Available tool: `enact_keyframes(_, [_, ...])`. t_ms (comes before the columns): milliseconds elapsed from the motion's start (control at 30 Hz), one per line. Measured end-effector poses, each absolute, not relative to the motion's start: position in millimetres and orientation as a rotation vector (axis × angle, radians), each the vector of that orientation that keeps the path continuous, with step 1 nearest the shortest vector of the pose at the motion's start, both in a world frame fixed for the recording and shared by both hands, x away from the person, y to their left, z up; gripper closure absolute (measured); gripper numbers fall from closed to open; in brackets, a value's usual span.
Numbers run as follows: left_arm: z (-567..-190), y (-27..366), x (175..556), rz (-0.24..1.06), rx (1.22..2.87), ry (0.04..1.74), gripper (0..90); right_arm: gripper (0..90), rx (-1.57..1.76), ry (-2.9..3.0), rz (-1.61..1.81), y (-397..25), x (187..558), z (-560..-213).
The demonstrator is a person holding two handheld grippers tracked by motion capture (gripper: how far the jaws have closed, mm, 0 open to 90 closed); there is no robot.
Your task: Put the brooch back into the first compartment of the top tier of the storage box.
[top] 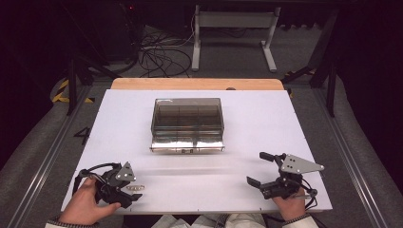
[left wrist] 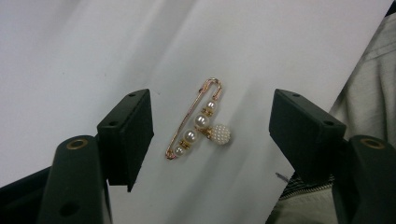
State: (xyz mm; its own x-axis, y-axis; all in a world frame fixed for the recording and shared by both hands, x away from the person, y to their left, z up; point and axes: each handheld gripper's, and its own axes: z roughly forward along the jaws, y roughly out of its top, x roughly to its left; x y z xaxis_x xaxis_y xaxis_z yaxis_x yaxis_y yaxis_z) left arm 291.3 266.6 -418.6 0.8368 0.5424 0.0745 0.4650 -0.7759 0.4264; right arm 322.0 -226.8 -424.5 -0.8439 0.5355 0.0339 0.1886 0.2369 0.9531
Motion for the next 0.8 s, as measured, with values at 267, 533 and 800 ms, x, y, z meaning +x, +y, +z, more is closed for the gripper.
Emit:
enact_keyframes(267, [-422,266,292,0.294,2.654,0.756,35.1,3.4,0.675,2.214,1.643,-227,322,-425])
enact_keyframes(533, [-427,264,295,0.284,2.692,0.758,40.6,3.4,0.675,2.217,1.638,-226,322,-425])
enact_keyframes(800, [-432,265,299,0.233,2.702,0.774,48.1,3.4,0.674,2.218,1.637,-226,322,-425])
